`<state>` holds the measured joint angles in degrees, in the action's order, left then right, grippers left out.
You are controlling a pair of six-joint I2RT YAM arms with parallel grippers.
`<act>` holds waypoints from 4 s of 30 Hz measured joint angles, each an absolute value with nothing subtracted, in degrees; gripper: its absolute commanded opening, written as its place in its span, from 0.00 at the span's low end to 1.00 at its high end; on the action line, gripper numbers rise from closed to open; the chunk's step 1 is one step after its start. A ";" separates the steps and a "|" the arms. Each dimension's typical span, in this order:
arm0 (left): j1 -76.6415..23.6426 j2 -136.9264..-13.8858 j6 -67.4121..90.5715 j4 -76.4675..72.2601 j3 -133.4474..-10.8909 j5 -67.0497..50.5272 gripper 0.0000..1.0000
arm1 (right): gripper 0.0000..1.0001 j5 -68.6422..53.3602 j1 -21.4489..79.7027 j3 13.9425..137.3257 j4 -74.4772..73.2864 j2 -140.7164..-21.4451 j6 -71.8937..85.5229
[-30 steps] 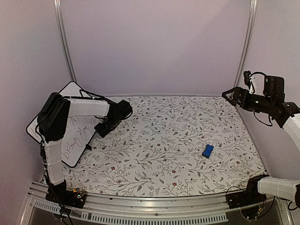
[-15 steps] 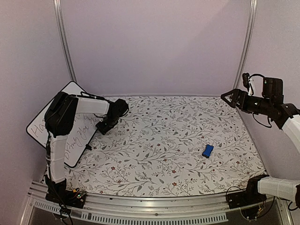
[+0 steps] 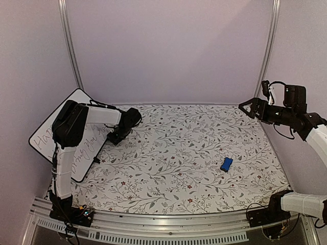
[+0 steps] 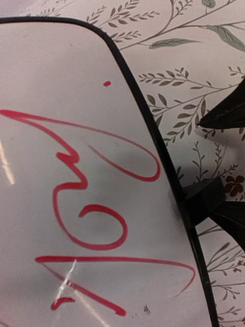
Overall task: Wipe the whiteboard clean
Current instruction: Move the whiteboard to the center of the board.
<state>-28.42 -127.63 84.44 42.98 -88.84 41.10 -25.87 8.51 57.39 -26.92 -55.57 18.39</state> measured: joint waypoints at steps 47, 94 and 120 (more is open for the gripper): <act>-27.88 -127.66 90.11 44.07 -87.05 43.99 0.17 | 0.99 -26.44 9.37 56.03 -26.44 -56.73 18.46; -45.71 -132.20 88.97 43.81 -94.67 43.03 0.00 | 0.99 -26.50 9.72 56.01 -26.41 -57.04 18.87; -59.57 -141.29 78.76 40.80 -111.44 38.94 0.02 | 0.99 -25.04 9.72 56.01 -26.44 -57.04 19.35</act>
